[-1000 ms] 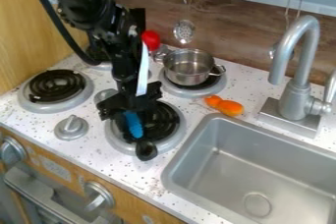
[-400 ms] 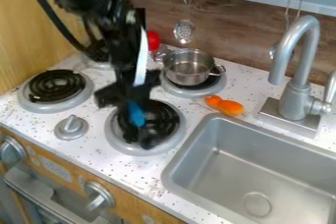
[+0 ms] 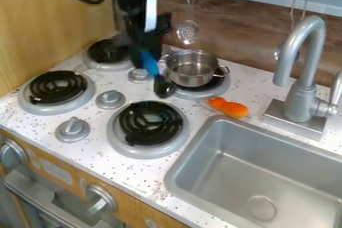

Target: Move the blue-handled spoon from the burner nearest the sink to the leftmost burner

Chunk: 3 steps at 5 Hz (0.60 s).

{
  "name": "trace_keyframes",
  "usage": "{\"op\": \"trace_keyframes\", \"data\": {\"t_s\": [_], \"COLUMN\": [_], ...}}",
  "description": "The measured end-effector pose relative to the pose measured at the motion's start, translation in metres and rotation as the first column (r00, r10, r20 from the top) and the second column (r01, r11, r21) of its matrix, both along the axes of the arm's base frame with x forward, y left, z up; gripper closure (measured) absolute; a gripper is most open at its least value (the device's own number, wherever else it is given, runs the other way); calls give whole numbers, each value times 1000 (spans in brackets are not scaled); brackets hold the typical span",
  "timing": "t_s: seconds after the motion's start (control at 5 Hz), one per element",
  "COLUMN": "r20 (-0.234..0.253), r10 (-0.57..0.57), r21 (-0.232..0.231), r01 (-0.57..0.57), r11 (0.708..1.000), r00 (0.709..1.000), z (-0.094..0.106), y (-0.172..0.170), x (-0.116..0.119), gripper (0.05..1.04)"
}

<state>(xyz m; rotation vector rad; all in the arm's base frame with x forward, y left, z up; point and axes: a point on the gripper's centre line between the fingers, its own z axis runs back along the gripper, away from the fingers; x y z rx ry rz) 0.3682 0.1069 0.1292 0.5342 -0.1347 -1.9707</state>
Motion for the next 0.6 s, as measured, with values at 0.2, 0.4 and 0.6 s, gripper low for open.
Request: {"op": "trace_keyframes", "data": {"t_s": [0.2, 0.4, 0.6], "r20": [23, -52, -94], "r10": [177, 399, 549], "r21": [-45, -76, -99], "r01": [-176, -402, -557], "r11": [983, 913, 825], "r00": [984, 916, 830], "z": [8, -16, -31], "y": [39, 82, 105], "x": [4, 1, -7], "gripper": [646, 646, 646]}}
